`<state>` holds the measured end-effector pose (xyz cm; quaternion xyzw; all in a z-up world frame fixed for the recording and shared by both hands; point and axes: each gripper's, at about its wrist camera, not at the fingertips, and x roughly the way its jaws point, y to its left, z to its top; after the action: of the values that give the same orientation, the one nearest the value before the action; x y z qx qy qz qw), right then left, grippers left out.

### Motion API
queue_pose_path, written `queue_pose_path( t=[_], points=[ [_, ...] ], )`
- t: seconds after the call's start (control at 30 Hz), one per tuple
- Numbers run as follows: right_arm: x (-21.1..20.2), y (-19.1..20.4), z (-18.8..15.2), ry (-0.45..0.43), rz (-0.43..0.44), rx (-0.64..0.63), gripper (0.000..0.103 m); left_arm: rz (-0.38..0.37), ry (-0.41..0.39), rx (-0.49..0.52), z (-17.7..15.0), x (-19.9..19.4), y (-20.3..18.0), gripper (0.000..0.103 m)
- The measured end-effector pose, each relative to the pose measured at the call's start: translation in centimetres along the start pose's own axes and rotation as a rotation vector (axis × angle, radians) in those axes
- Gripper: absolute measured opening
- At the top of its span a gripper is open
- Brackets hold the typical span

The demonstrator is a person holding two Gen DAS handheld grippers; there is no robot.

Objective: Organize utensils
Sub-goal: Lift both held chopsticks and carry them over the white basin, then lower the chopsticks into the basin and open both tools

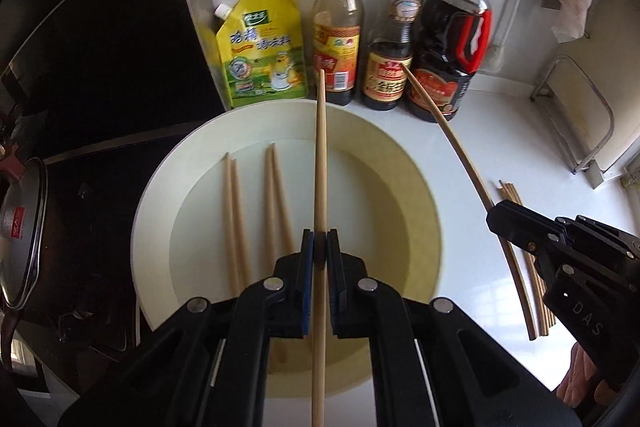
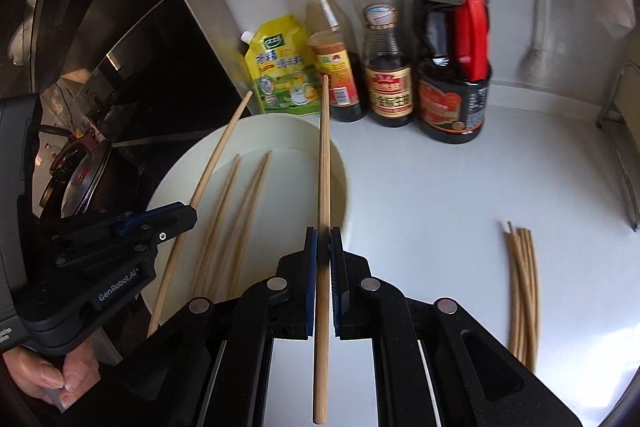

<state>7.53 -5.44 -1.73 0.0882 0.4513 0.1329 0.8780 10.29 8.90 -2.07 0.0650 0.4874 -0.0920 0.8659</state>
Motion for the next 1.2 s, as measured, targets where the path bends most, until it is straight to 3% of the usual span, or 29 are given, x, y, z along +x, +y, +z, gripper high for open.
queue_pose_path(
  t=[0.23, 0.53, 0.77, 0.83, 0.9, 0.97, 1.2],
  points=[
    [5.8, 4.6, 2.0, 0.084, 0.037, -0.044, 0.006, 0.012, 0.057, -0.034, 0.2, 3.5, 4.2, 0.007],
    [11.5, 5.2, 1.8, 0.229, 0.023, -0.004, 0.006, -0.001, 0.134, -0.061, -0.2, 7.6, 6.5, 0.007],
    [12.2, 4.6, 1.1, 0.264, 0.014, 0.018, 0.007, -0.016, 0.178, -0.077, 0.1, 9.0, 6.8, 0.008],
    [12.1, 4.4, 1.0, 0.260, 0.026, 0.030, 0.011, -0.014, 0.174, -0.081, 0.3, 8.9, 6.9, 0.008],
    [11.8, 4.5, 1.1, 0.248, 0.016, 0.023, 0.011, -0.016, 0.167, -0.088, 0.3, 8.8, 7.2, 0.024],
    [11.5, 4.5, 1.0, 0.238, 0.013, 0.022, 0.011, -0.007, 0.154, -0.094, 0.4, 8.6, 7.4, 0.032],
    [10.3, 4.3, 1.0, 0.211, 0.001, 0.020, 0.012, 0.014, 0.142, -0.119, 0.4, 7.8, 8.5, 0.033]
  ],
)
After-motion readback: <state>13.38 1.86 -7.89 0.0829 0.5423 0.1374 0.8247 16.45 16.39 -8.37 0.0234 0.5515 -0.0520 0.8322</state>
